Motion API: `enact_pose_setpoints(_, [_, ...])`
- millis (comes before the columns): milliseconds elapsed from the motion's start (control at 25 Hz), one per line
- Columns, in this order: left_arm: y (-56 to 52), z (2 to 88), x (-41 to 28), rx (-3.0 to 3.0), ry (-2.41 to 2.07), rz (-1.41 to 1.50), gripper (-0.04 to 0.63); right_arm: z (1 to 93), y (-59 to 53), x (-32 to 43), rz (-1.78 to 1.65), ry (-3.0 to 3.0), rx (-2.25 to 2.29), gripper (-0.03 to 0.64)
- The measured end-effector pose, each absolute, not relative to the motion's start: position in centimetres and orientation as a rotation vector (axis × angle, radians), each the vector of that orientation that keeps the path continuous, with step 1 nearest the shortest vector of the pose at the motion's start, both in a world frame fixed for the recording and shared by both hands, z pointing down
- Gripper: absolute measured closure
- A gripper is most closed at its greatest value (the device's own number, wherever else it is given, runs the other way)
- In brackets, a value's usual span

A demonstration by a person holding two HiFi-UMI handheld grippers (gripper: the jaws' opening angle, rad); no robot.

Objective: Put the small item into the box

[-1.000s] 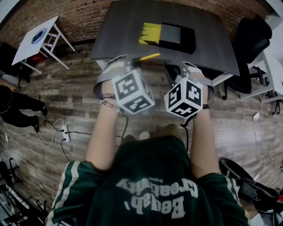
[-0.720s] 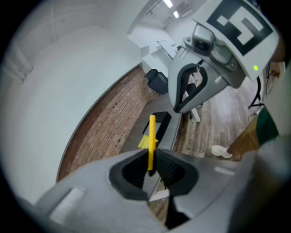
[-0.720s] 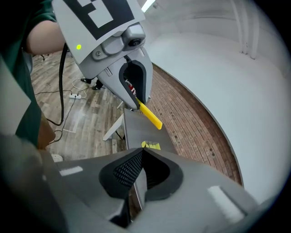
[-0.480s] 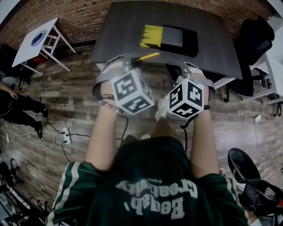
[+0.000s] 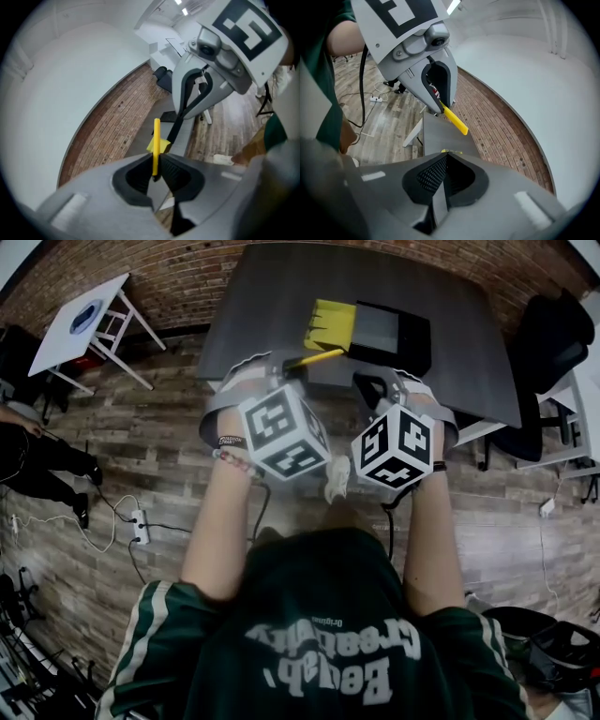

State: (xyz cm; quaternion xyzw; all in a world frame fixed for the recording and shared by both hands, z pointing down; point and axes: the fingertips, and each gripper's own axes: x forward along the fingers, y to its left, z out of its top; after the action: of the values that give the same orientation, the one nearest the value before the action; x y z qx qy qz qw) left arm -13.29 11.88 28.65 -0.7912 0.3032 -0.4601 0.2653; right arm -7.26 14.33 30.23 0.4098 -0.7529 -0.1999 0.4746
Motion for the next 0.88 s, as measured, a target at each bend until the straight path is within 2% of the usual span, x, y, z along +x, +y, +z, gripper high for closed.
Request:
enact_pose_setpoints(320, [7.3, 28.7, -13.5, -2.144, 0.866, -1.251, 0.543, 30.3, 9.6, -7.8, -0.505, -1.866, 0.975, 0.612])
enact_pose_setpoints(880, [-1.2, 30.0, -8.8, -2.163, 0.885, -1.322, 0.543, 31.2, 1.0, -1.9, -0.477, -1.894, 0.953, 0.612])
